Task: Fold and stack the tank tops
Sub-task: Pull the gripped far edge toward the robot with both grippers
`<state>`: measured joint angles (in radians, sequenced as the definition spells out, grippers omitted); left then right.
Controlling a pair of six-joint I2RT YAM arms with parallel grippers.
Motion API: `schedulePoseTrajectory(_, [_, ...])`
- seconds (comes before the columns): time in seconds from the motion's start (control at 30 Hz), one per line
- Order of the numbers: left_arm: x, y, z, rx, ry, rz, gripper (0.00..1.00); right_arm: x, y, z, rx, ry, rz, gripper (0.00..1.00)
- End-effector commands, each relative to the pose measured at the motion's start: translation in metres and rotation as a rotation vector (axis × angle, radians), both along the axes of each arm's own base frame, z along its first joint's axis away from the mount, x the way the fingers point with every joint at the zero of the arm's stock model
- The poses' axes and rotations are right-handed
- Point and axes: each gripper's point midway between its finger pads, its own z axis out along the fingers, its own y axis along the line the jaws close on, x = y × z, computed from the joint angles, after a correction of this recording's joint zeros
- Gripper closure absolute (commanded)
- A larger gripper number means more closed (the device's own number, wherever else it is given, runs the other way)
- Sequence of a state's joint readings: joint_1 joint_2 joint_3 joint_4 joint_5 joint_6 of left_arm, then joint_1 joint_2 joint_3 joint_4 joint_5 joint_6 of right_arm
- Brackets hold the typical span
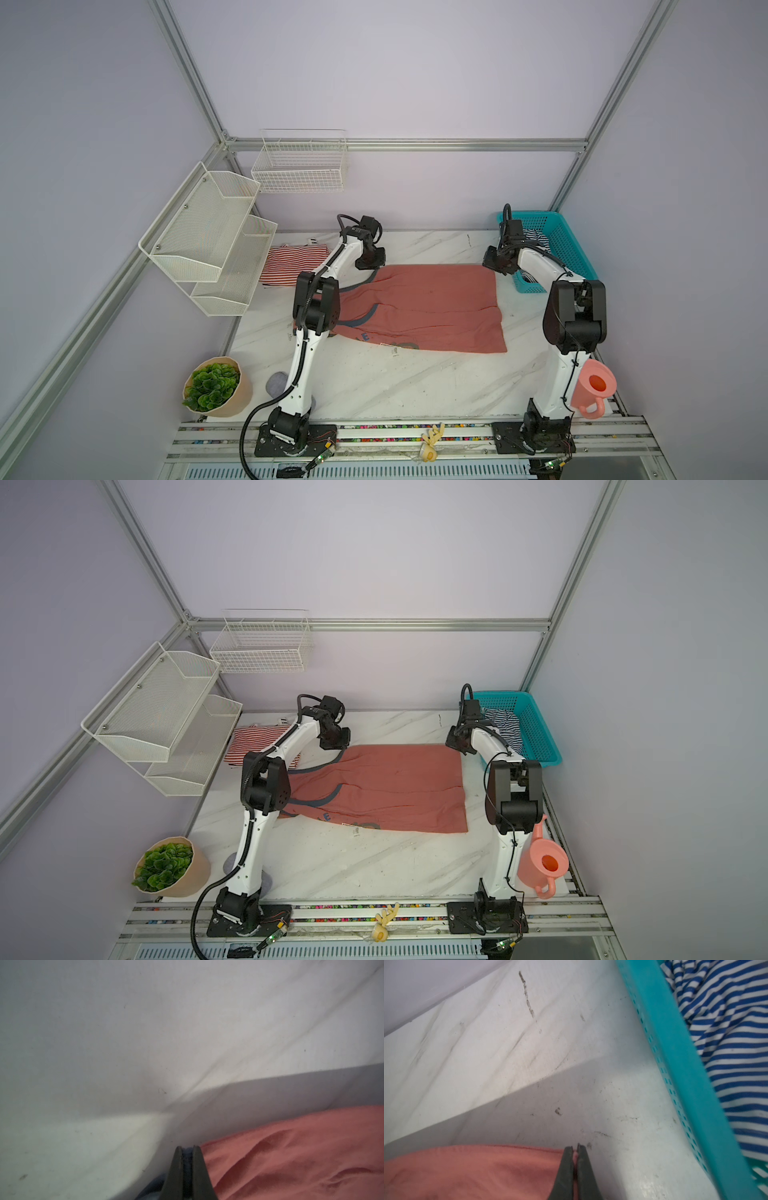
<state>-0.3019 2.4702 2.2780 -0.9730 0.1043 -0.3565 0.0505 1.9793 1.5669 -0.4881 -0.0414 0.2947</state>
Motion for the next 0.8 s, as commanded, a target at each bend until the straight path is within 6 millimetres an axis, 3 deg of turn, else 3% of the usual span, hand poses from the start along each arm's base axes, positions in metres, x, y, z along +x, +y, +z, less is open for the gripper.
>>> schedulePoseTrajectory(0.0, [-0.008, 0.001, 0.030, -0.006, -0.043, 0.009, 1.00, -0.012, -0.001, 0.007, -0.003, -0.015, 0.021, 1.00])
schedulePoseTrajectory(0.47, [-0.061, 0.007, 0.056, 0.063, -0.055, 0.000, 1.00, -0.074, -0.004, 0.008, -0.003, 0.014, 0.009, 1.00])
schedulePoseTrajectory(0.77, [-0.107, 0.020, 0.039, 0.127, 0.010, 0.026, 1.00, -0.108, -0.002, -0.018, 0.030, 0.072, -0.004, 1.00])
